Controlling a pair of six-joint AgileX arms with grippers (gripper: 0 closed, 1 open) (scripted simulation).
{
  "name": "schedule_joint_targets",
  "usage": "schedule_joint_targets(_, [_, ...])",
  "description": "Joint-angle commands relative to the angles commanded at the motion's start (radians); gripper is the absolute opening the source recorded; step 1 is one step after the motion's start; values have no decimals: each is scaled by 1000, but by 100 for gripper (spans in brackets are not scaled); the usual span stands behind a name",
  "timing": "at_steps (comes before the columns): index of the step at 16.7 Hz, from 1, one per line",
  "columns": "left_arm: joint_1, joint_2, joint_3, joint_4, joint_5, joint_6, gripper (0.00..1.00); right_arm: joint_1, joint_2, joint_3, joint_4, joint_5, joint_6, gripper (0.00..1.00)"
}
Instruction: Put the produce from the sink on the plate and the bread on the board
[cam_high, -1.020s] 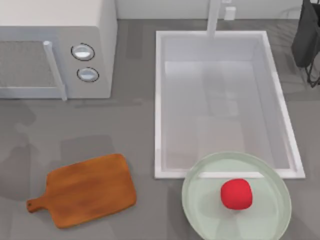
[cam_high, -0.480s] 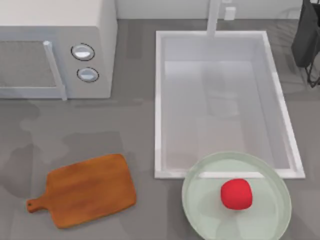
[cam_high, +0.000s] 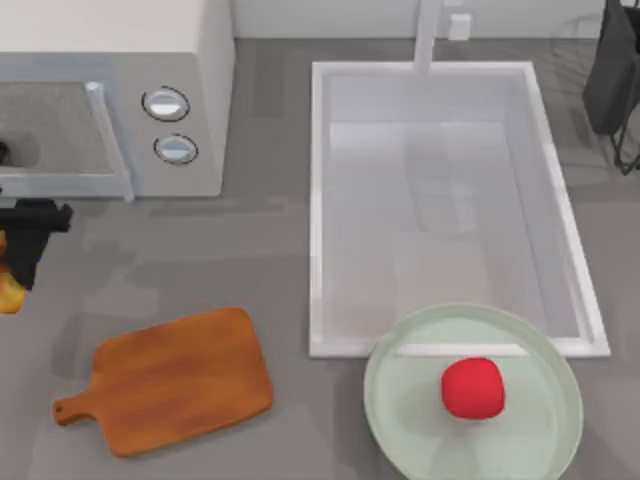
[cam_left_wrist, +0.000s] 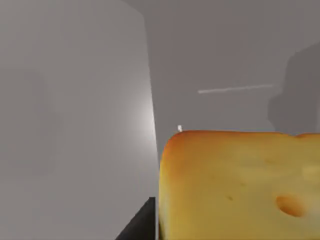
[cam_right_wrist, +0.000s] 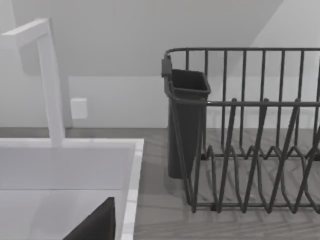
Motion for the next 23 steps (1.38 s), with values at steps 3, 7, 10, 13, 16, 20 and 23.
schedule_joint_targets(3, [-89,1,-34,6,4,-399,0,0,0,0,0,0,0,100])
schedule_joint_targets(7, [-209,0,-85,15,11,-961,0,0,0,0,0,0,0,100])
schedule_joint_targets(10, [-295,-18,-123,33,15,-1355,0,0,0,0,0,0,0,100])
schedule_joint_targets(13, [-369,-57,-162,66,14,-1676,0,0,0,0,0,0,0,100])
schedule_joint_targets(16, [-426,-104,-196,103,11,-1908,0,0,0,0,0,0,0,100])
schedule_joint_targets(20, [-470,-147,-225,137,6,-2072,0,0,0,0,0,0,0,100])
schedule_joint_targets(23, [-474,-152,-228,141,5,-2089,0,0,0,0,0,0,0,100])
